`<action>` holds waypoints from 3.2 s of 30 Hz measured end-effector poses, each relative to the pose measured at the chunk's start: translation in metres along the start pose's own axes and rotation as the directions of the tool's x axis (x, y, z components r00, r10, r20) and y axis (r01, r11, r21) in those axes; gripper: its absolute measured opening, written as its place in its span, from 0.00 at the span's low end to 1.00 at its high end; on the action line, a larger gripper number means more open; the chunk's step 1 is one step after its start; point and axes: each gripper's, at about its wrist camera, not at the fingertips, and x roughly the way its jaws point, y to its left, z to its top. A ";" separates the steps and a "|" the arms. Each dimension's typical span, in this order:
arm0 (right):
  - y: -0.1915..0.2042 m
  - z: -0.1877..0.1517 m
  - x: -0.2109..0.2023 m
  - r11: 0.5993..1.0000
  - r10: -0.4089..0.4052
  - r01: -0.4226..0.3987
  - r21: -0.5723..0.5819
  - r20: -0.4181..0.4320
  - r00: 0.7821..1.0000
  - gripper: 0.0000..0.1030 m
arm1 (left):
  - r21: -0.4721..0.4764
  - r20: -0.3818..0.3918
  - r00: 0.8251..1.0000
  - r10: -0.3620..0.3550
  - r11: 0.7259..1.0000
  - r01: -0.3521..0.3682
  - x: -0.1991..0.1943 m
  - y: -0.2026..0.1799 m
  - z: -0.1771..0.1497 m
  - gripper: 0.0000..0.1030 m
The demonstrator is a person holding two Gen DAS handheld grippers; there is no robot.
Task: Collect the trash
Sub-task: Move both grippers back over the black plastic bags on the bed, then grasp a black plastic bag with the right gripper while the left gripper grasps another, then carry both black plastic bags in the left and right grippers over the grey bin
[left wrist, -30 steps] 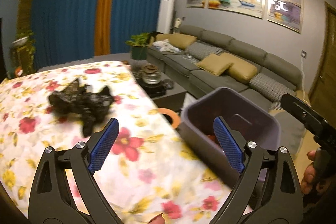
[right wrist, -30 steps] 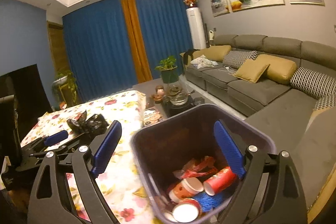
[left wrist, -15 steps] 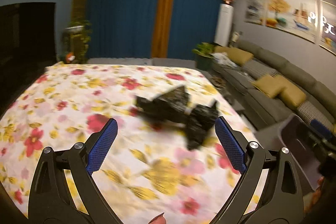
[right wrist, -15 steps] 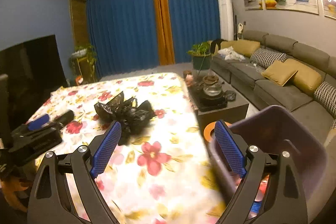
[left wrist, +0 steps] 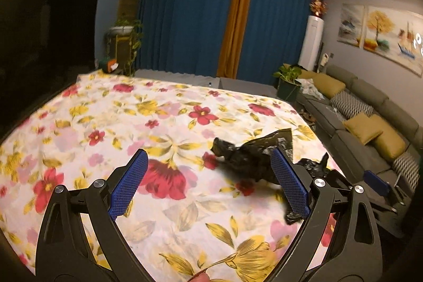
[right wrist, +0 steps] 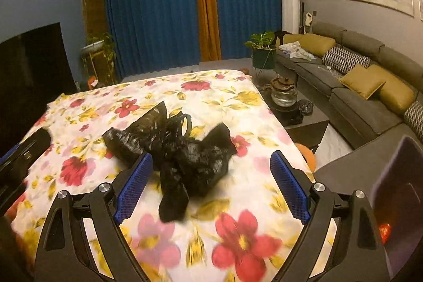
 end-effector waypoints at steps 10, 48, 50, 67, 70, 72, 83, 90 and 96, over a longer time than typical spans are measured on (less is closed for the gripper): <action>0.000 0.002 0.047 0.999 0.003 0.000 0.037 -0.082 0.997 0.85 | -0.037 0.018 1.000 -0.022 0.999 0.023 -0.002 0.007 -0.003 0.89; -0.036 0.016 0.003 0.997 0.007 -0.010 0.072 0.038 0.999 0.25 | 0.080 -0.176 0.982 -0.061 0.994 0.076 0.088 -0.060 -0.007 0.57; -0.034 0.015 0.003 0.997 0.010 -0.013 0.074 0.038 0.999 0.25 | 0.100 -0.186 0.981 -0.052 0.992 0.072 0.091 -0.063 -0.010 0.45; -0.028 0.013 0.001 0.998 0.025 -0.028 0.058 0.044 0.999 0.25 | 0.053 -0.148 0.985 -0.092 0.994 0.101 0.071 -0.052 -0.007 0.00; -0.025 0.013 0.001 0.998 0.034 -0.036 0.050 0.044 0.998 0.25 | 0.055 -0.124 0.988 -0.088 0.994 0.095 0.056 -0.050 -0.004 0.00; -0.024 0.012 -0.002 0.998 0.040 -0.043 0.048 0.048 0.998 0.25 | 0.057 -0.111 0.990 -0.085 0.994 0.092 0.046 -0.048 -0.003 0.00; -0.028 0.004 -0.046 0.986 0.140 -0.145 0.084 0.066 0.988 0.25 | 0.100 -0.041 0.996 -0.085 0.991 0.089 -0.030 -0.032 -0.006 0.00; -0.048 -0.010 -0.102 0.989 0.132 -0.138 0.046 0.121 0.984 0.25 | 0.150 -0.009 0.990 -0.141 0.979 0.140 -0.076 -0.048 -0.010 0.00; -0.084 -0.020 -0.151 0.995 0.075 -0.085 0.048 0.187 0.980 0.25 | 0.203 0.007 0.973 -0.230 0.953 0.224 -0.105 -0.090 -0.020 0.00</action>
